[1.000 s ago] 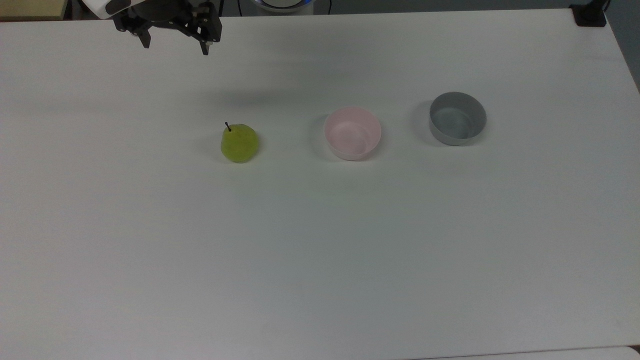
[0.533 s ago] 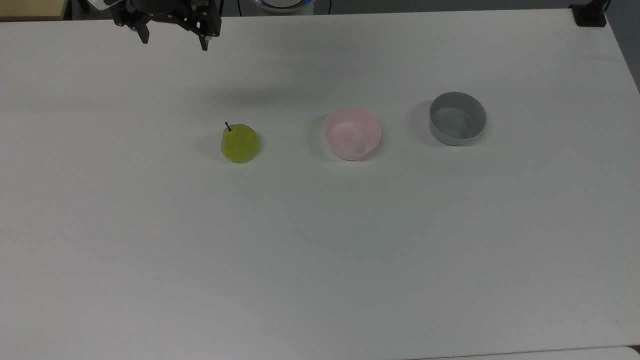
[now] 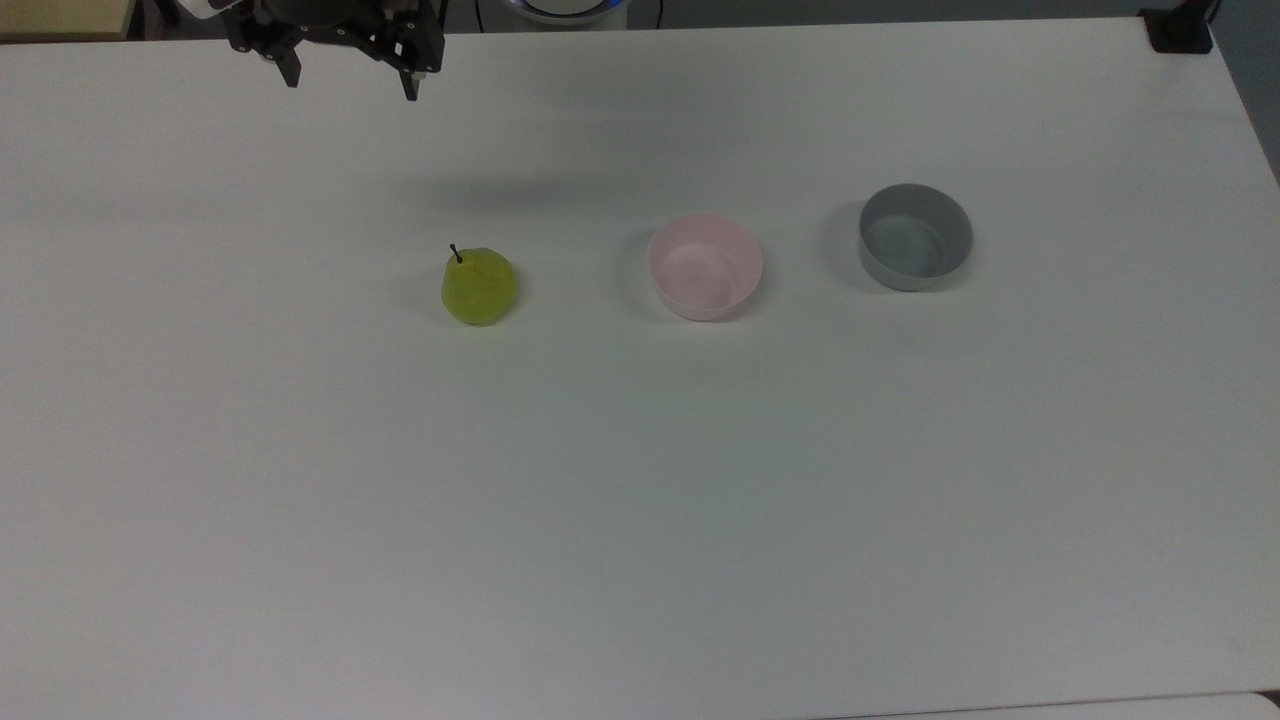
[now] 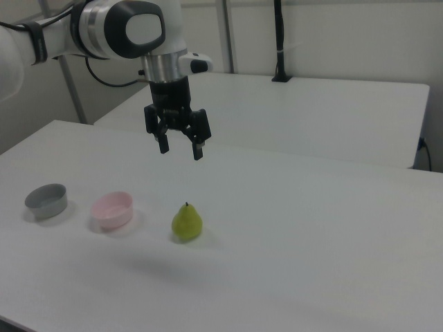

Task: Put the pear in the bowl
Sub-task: 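Lower the open gripper over the yellow-green pear and close on it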

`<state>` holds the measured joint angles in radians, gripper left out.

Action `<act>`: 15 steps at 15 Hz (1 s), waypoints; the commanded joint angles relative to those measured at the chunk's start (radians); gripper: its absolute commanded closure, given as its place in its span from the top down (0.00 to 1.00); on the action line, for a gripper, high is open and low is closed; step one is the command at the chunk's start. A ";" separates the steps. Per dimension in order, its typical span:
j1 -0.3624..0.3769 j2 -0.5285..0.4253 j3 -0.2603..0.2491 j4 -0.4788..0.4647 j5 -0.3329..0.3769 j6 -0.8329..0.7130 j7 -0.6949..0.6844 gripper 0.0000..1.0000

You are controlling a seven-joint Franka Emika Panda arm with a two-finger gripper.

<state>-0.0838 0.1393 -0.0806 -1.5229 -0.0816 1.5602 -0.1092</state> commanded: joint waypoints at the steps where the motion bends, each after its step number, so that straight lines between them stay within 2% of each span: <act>1: -0.002 -0.004 -0.001 -0.005 0.019 -0.009 0.005 1.00; 8: -0.004 0.058 0.001 -0.016 0.016 0.049 0.002 1.00; 13: 0.007 0.173 0.008 -0.037 0.007 0.110 -0.007 1.00; 15: 0.039 0.213 0.010 -0.048 0.008 0.142 -0.007 1.00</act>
<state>-0.0808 0.3189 -0.0732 -1.5432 -0.0815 1.6518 -0.1098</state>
